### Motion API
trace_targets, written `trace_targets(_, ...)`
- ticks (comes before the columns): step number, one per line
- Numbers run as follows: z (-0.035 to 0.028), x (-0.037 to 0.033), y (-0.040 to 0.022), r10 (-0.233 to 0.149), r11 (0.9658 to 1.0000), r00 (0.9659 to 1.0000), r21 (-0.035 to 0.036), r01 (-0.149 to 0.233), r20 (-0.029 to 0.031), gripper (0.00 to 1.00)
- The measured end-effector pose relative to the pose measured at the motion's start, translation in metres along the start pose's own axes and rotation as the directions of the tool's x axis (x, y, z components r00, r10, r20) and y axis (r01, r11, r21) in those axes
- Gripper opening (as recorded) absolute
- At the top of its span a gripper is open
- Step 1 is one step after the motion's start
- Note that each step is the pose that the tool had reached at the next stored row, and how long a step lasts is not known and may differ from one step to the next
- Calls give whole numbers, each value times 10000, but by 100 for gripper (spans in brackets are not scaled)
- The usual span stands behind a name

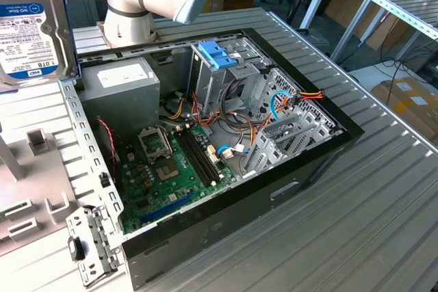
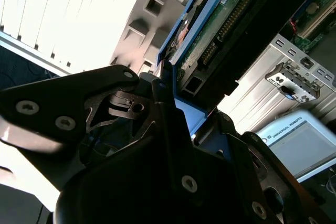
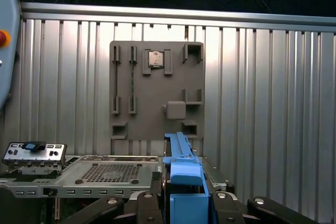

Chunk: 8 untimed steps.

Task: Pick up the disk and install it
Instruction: 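Pick up the disk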

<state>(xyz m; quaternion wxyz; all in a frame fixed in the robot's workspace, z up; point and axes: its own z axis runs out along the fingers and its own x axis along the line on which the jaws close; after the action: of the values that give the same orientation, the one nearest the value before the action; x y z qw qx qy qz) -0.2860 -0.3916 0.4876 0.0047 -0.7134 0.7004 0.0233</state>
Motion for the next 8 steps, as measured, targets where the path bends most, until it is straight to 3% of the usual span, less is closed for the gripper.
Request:
trace_targets(3, 0, 1, -28, -1, 10000, 10000, 0, 1, 0, 37)
trace_targets(6, 1, 3, -134, -1, 10000, 10000, -3, 1, 0, 37)
trace_targets(8, 2, 3, -159, 0, 10000, 10000, -3, 0, 0, 37)
